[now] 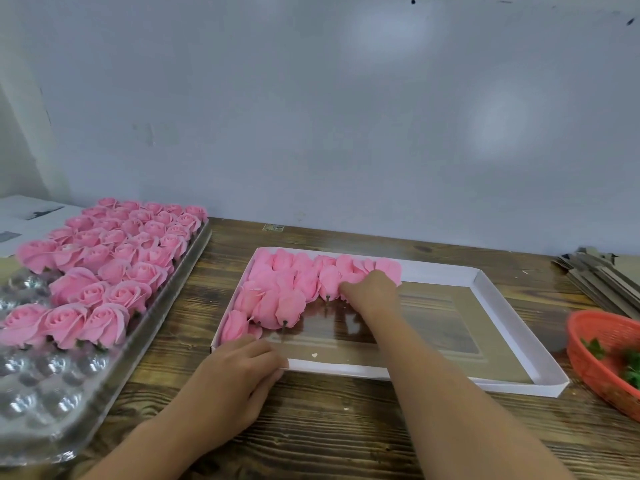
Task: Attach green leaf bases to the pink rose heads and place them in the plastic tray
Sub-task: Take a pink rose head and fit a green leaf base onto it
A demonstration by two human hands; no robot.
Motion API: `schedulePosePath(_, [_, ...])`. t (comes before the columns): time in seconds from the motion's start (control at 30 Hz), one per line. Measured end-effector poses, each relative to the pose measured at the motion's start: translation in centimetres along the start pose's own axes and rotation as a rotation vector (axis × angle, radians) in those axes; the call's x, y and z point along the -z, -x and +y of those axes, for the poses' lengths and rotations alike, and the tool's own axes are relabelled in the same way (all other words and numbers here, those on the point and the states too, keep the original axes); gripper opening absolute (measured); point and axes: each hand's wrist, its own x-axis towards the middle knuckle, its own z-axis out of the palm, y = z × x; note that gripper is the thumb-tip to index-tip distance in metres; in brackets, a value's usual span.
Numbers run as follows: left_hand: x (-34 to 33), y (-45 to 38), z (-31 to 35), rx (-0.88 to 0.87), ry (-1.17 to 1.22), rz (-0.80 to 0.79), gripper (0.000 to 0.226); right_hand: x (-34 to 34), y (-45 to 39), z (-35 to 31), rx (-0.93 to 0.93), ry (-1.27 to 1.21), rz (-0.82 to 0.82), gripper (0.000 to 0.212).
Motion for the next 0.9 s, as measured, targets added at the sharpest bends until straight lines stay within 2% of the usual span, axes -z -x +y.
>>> schedulePosePath(0.17, [0.0, 0.0, 0.1, 0.014, 0.015, -0.016, 0.022, 0.8, 0.2, 0.3, -0.013, -0.141, -0.025, 0.007])
schedulePosePath(0.27, [0.0, 0.1, 0.0, 0.021, 0.024, -0.030, 0.012, 2.5, 0.8, 1.3, -0.053, -0.404, -0.106, 0.008])
schedulePosePath(0.37, [0.2, 0.1, 0.2, 0.076, 0.046, -0.018, 0.032, 4.8, 2.6, 2.3, -0.094, -0.695, -0.292, 0.023])
schedulePosePath(0.43, [0.4, -0.2, 0.6, 0.109, 0.084, 0.036, 0.034, 6.0, 4.0, 3.1, -0.088, -0.830, -0.371, 0.022])
schedulePosePath(0.5, [0.8, -1.1, 1.9, 0.215, 0.242, 0.078, 0.027, 6.7, 5.4, 3.6, -0.065, -0.894, -0.411, 0.011])
schedulePosePath(0.57, [0.9, -2.6, 3.7, 0.375, 0.434, 0.057, 0.017, 6.9, 7.0, 3.8, -0.024, -0.948, -0.429, 0.021])
schedulePosePath(0.67, [0.5, -5.5, 6.2, 0.510, 0.657, -0.118, 0.054, 6.6, 9.3, 3.7, 0.079, -1.016, -0.442, 0.024])
schedulePosePath(0.73, [-0.1, -7.2, 7.8, 0.489, 0.893, -0.169, 0.056, 6.2, 10.5, 3.5, 0.168, -1.018, -0.429, 0.025])
schedulePosePath(0.8, [-0.7, -8.5, 8.9, 0.459, 1.040, -0.109, 0.045, 5.8, 11.2, 3.5, 0.246, -0.979, -0.365, 0.028])
schedulePosePath(0.87, [-1.1, -9.4, 9.7, 0.477, 1.095, 0.010, 0.017, 5.4, 11.3, 3.6, 0.307, -0.936, -0.304, 0.028])
schedulePosePath(0.9, [-1.1, -9.7, 9.9, 0.493, 1.117, 0.054, 0.012, 5.3, 11.3, 3.7, 0.328, -0.927, -0.296, 0.030])
